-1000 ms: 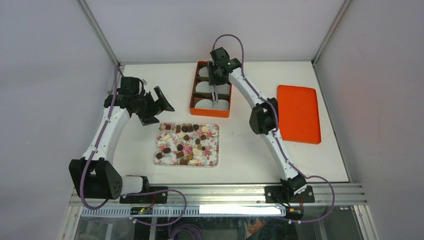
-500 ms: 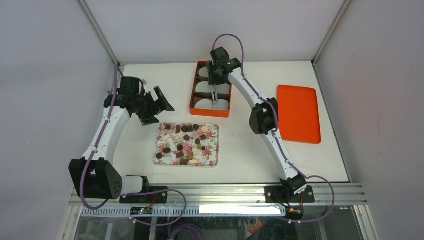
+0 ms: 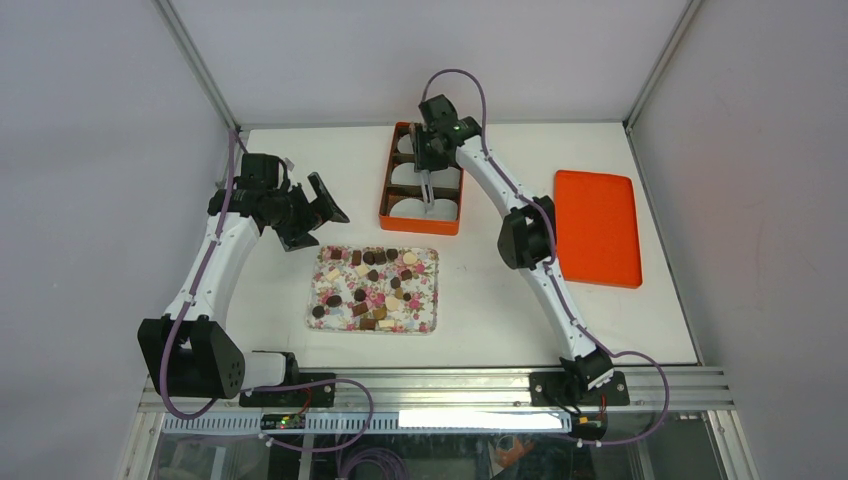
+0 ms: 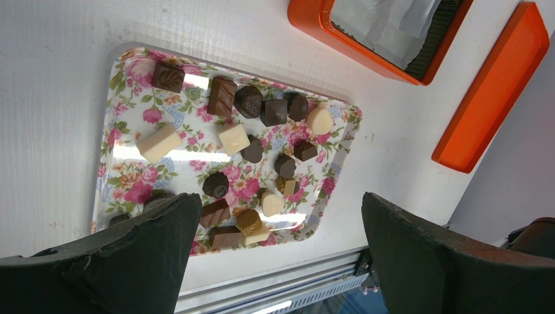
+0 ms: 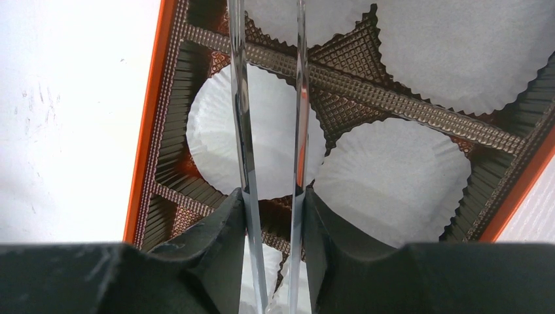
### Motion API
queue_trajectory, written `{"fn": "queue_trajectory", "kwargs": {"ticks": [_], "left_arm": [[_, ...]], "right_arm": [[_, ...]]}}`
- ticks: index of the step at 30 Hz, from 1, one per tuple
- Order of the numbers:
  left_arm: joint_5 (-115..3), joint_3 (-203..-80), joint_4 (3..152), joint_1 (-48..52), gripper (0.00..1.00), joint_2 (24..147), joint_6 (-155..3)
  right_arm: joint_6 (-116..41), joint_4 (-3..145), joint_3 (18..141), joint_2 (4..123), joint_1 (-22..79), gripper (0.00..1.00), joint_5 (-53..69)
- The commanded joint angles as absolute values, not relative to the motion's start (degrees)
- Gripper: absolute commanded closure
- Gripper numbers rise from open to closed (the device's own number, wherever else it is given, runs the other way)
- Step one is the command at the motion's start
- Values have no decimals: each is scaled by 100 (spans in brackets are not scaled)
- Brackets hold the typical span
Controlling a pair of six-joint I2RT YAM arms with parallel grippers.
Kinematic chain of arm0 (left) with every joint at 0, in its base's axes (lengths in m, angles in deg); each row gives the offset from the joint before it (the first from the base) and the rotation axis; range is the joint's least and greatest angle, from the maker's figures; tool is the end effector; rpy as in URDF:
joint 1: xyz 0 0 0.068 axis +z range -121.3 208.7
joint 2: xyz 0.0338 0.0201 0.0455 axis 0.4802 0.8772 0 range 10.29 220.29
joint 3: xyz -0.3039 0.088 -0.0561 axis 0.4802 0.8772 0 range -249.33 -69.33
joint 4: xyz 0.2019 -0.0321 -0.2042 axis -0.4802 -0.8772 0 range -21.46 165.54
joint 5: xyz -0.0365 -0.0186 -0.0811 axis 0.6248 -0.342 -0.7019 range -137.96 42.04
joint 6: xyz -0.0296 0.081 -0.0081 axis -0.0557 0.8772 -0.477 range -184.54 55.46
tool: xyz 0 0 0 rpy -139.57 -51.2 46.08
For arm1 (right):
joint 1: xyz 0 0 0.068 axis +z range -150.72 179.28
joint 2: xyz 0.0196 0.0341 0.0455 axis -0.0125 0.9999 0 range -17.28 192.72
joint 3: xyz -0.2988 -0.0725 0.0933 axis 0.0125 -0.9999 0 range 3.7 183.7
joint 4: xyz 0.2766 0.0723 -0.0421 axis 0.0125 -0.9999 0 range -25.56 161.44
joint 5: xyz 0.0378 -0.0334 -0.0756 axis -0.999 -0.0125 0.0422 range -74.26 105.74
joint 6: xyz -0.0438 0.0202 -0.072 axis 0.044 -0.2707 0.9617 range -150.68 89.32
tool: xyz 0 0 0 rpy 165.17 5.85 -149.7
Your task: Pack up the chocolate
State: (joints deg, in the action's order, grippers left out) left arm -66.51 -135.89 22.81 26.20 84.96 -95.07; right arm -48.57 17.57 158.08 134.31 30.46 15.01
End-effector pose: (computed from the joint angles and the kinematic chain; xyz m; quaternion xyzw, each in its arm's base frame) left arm 0.2869 -0.0369 0.3090 -0.1919 0.9365 -0.2202 0.1938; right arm 0.5656 0.3434 0.2190 -0.1112 0.9363 0.1438 0.3006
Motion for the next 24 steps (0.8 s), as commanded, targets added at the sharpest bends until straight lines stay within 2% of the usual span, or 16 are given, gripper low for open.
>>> {"fn": "queue_trajectory", "kwargs": {"ticks": [1,8,18,24], "left_arm": [[-6768,-13542,2360,2686,1,8346,-9469],[-6773,-13528,2364,2685,1,8327,-9469],[-6773,-13525,2360,2690,1,8324,-9478],[-6773,-13532,2360,2685,1,8321,-9470]], "right_arm": [[-4774,1926,16052,13371,3102,97,1424],[-4781,1910,16015,13380,3101,92,1429],[-4792,1900,15988,13402,3101,77,1433],[-4814,1912,15981,13415,3101,71,1432]]}}
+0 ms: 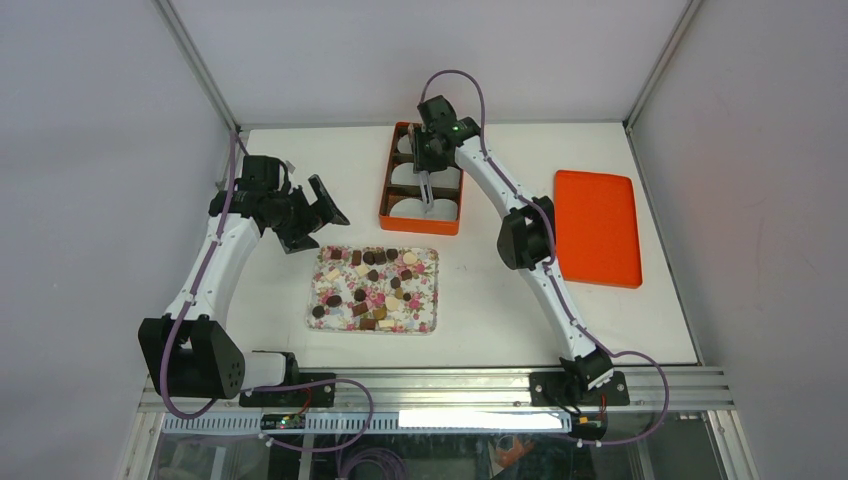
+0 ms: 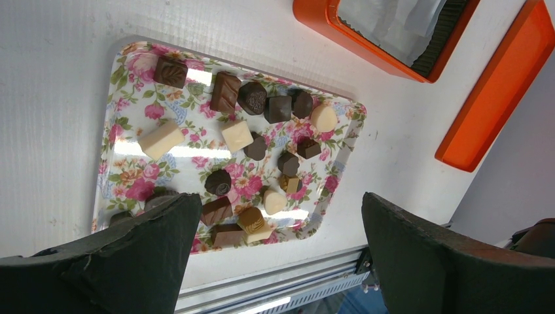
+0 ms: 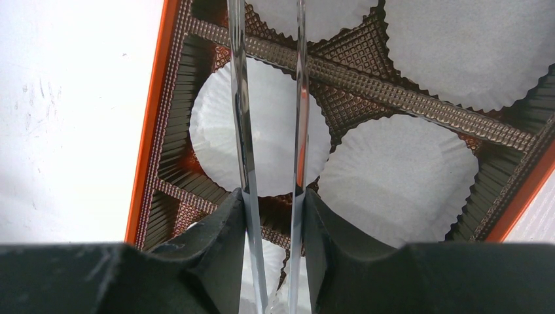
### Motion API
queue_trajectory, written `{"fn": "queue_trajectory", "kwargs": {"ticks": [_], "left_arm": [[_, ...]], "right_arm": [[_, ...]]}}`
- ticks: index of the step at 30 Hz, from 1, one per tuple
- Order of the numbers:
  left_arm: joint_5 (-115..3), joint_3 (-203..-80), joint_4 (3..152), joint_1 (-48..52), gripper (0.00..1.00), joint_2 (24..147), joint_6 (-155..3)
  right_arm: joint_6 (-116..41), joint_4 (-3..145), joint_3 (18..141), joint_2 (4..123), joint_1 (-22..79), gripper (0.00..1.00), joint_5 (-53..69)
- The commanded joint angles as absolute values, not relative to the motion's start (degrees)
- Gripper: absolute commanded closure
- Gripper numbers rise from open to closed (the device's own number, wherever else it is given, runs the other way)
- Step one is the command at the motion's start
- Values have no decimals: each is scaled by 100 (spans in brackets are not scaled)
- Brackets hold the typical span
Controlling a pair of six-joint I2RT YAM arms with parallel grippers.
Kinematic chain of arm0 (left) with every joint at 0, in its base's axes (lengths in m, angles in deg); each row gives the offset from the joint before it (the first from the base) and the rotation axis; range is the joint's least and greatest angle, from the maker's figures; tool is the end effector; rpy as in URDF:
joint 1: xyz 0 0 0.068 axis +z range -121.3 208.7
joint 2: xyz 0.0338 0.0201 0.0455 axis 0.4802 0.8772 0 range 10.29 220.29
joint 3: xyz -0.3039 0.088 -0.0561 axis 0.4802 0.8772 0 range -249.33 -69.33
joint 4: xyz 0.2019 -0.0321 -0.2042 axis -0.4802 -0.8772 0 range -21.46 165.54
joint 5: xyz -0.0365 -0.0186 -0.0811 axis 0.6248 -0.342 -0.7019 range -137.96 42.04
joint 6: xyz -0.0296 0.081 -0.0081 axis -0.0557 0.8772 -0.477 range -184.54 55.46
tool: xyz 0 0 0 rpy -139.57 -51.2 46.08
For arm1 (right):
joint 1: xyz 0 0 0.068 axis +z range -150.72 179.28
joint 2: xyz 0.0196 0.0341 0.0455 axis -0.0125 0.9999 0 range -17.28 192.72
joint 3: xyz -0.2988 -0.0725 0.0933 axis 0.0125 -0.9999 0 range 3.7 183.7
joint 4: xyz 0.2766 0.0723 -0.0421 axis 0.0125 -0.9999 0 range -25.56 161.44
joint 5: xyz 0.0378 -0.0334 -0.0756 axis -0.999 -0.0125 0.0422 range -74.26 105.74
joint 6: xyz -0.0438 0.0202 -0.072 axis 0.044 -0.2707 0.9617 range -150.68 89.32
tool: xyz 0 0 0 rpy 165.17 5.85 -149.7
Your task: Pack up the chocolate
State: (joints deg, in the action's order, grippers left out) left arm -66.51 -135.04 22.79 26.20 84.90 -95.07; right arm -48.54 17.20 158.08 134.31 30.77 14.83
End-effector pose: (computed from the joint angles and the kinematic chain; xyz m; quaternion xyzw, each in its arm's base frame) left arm 0.2850 -0.0368 0.3040 -0.1934 0.9380 -0.2185 0.1873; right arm 0.5630 0.3463 0.2184 -0.1146 0.9369 0.1446 0.2968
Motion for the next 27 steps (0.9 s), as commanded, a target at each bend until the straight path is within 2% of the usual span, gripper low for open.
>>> {"fn": "queue_trajectory", "kwargs": {"ticks": [1,17,27], "left_arm": [[-6766,-13531,2360,2685,1,8323,-9469],[-6730,-13507,2360,2685,1,8315,-9461],[-6716,-13482,2360,2685,1,8289,-9460]], "right_arm": [[-4813,1914,15977,13415,3101,70,1428],[-4800,1923,15936,13424,3101,60,1459],[-4786,1920,15911,13395,3101,60,1473]]}}
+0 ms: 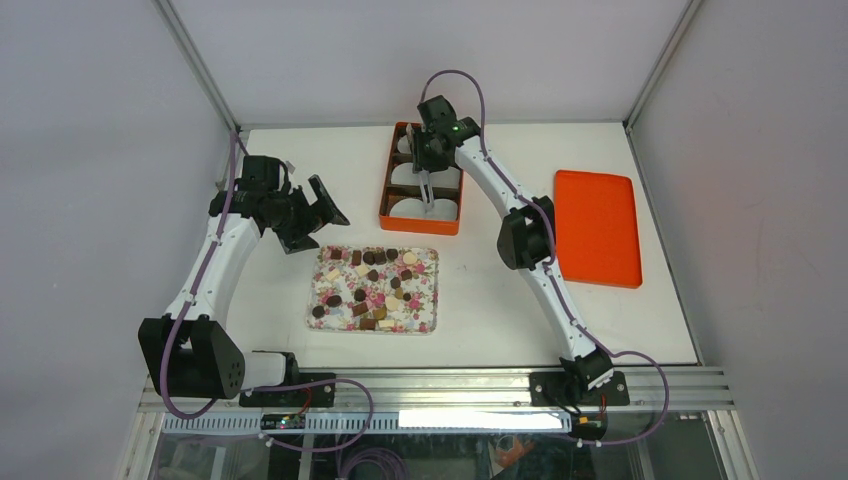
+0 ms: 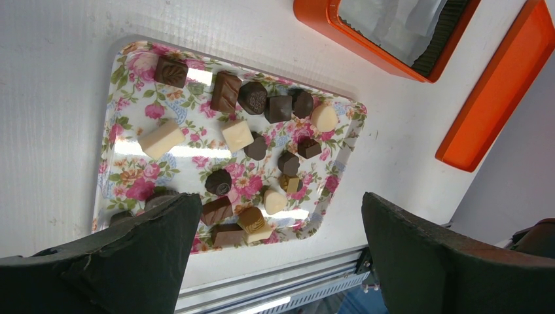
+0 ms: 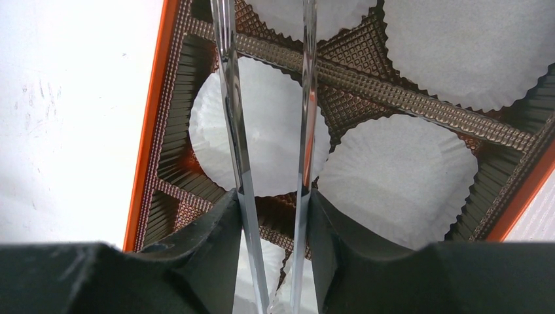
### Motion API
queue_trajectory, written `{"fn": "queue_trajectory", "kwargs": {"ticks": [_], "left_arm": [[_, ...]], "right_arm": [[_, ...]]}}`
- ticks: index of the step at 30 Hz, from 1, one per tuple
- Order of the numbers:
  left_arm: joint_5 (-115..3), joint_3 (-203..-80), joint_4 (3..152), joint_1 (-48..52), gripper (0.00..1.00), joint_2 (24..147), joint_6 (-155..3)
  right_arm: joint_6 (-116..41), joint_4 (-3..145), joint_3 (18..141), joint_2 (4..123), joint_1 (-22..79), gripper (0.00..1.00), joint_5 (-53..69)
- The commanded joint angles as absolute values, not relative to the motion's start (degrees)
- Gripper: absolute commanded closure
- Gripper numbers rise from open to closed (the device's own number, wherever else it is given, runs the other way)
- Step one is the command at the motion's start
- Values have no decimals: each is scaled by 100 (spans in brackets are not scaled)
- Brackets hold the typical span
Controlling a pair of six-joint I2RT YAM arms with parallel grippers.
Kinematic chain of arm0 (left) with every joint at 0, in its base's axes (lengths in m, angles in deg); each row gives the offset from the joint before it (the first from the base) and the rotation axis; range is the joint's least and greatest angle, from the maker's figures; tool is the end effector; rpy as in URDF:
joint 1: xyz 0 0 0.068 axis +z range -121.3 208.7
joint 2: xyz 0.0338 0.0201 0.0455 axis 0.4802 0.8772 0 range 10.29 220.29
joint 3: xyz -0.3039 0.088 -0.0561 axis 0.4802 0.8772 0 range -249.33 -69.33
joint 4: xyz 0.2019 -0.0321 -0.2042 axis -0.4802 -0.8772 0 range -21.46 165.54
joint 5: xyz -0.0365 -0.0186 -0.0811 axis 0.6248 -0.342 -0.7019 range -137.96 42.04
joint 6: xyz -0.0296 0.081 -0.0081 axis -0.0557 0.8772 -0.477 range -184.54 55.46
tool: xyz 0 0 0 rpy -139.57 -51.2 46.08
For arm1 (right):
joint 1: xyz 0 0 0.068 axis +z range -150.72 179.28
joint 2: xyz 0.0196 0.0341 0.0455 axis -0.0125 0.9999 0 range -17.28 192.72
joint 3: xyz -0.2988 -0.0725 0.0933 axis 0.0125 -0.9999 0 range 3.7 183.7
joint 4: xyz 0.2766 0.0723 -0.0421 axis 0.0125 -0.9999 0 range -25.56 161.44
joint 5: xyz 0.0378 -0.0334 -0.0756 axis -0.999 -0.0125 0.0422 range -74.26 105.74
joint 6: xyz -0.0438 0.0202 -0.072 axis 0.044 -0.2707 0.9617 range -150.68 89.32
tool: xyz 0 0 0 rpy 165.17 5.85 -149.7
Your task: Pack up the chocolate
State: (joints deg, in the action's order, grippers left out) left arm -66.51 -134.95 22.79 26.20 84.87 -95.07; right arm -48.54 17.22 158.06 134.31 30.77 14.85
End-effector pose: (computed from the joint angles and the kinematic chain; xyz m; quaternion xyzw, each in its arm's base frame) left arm 0.2848 -0.0368 0.3036 -0.1935 0.9381 -0.2184 0.1868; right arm 0.5630 0.3462 0.2183 -0.1145 0.9369 0.1445 0.2969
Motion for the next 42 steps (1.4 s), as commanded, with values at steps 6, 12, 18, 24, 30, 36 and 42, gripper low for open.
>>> {"fn": "queue_trajectory", "kwargs": {"ticks": [6,12,18,24,30,36,42], "left_arm": [[-6716,-13453,2360,2688,1,8262,-9478],[-6729,-13445,2368,2685,1,8255,-9487],[-6725,-13468,2388,2685,1,8205,-9469],[-6747,-13496,2396,2686,1,8174,-9430],[-6749,-13536,2395,2686,1,8192,-9420],[-6790,-13524,2412,2690,1,8183,-9469],[-6723,-13518,2412,2685,1,8156,-9477]], "right_arm": [[-4745,1921,15795,13222,3101,66,1478],[-4643,1938,15592,12771,3101,87,1472],[-4458,1703,15288,12098,3112,100,1396],[-4269,1330,14508,11207,3165,100,1312],[-4086,627,13221,10004,3404,100,1181],[-4318,397,11136,8288,3901,100,1096],[-4830,105,9837,7588,4718,100,1109]]}}
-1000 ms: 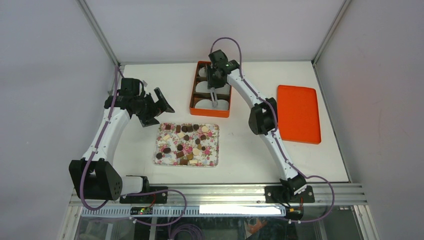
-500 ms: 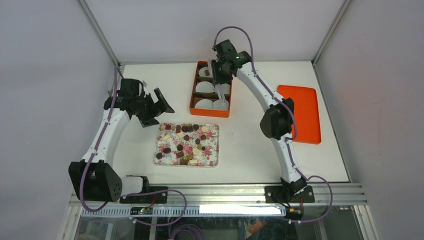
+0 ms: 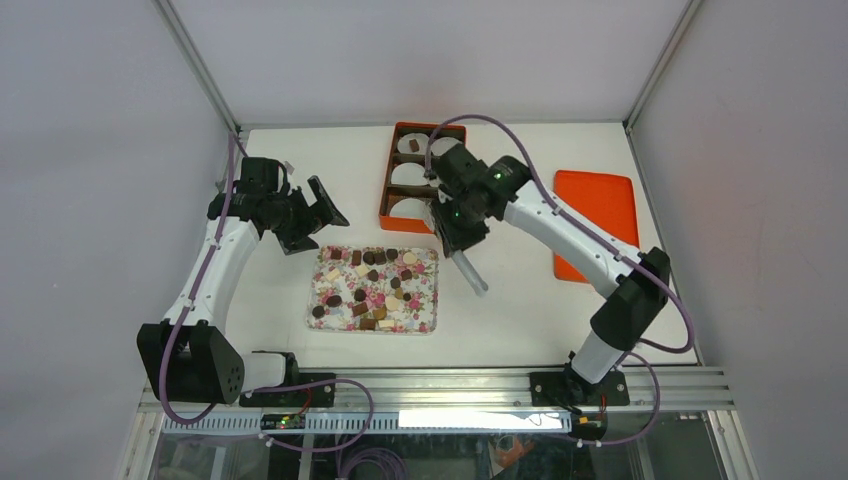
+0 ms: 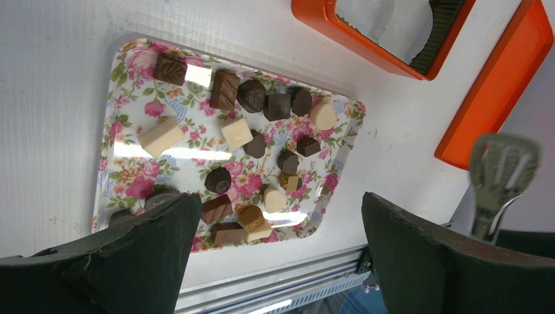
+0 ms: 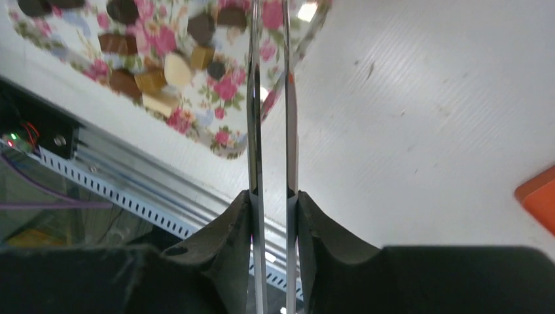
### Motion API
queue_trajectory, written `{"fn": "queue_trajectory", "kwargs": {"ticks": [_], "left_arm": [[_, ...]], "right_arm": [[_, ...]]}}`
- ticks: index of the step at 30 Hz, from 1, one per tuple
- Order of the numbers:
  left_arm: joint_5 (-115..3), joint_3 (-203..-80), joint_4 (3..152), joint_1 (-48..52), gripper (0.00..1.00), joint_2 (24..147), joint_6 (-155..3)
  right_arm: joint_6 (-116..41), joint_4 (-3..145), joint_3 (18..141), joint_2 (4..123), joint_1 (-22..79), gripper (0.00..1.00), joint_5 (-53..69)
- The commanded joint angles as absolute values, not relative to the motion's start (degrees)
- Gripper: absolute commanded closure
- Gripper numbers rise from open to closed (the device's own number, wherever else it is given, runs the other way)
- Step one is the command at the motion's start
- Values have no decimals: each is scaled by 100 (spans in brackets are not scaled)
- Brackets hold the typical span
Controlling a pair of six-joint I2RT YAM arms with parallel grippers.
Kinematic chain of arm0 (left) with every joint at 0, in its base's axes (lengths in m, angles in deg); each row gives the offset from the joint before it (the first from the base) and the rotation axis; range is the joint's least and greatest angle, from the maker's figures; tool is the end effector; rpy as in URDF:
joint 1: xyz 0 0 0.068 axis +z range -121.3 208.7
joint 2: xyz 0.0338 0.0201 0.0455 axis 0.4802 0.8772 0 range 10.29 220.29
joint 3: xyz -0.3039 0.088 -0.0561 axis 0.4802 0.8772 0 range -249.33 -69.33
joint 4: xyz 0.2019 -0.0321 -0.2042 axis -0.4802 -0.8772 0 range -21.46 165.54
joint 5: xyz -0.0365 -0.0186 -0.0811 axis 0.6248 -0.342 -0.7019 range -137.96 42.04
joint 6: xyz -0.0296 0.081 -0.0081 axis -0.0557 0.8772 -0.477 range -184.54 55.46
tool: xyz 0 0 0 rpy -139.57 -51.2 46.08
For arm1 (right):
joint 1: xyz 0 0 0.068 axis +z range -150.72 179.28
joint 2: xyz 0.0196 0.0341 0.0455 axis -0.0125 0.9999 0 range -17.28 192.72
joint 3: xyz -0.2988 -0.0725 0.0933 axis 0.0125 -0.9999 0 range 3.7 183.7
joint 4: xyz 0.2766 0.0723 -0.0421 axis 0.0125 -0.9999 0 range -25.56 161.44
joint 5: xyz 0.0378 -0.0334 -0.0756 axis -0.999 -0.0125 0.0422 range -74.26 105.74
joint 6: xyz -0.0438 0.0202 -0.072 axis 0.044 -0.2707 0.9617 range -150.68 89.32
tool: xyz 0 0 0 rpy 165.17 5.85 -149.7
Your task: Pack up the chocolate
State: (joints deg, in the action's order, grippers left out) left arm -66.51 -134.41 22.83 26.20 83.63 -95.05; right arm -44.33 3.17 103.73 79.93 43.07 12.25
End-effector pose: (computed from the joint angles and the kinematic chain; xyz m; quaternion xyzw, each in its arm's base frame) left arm 0.2797 -0.0365 0.3061 -0.1920 0.9368 -0.2199 0.1928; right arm 0.2804 0.2753 0.3615 -0.2602 0.9414 0.1282 0.1721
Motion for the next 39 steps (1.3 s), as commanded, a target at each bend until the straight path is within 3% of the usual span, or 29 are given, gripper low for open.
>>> {"fn": "queue_trajectory", "kwargs": {"ticks": [1,7,30,39], "left_arm": [[-6721,-13525,2412,2685,1,8164,-9485],[-6712,-13533,2412,2686,1,8201,-9530],[-6624,-13481,2422,2685,1,8275,-9487],[-6659,-13461,2471,2685,1,8343,-9468]], "right_arm": [[-4893,107,9688,7540,4832,100,1119],[-5005,95,9291,7631,5174,100,1262],[-4683,257,9828,9046,5282,71,1250],[-4635,211,9948,9254,5293,65,1222]]}}
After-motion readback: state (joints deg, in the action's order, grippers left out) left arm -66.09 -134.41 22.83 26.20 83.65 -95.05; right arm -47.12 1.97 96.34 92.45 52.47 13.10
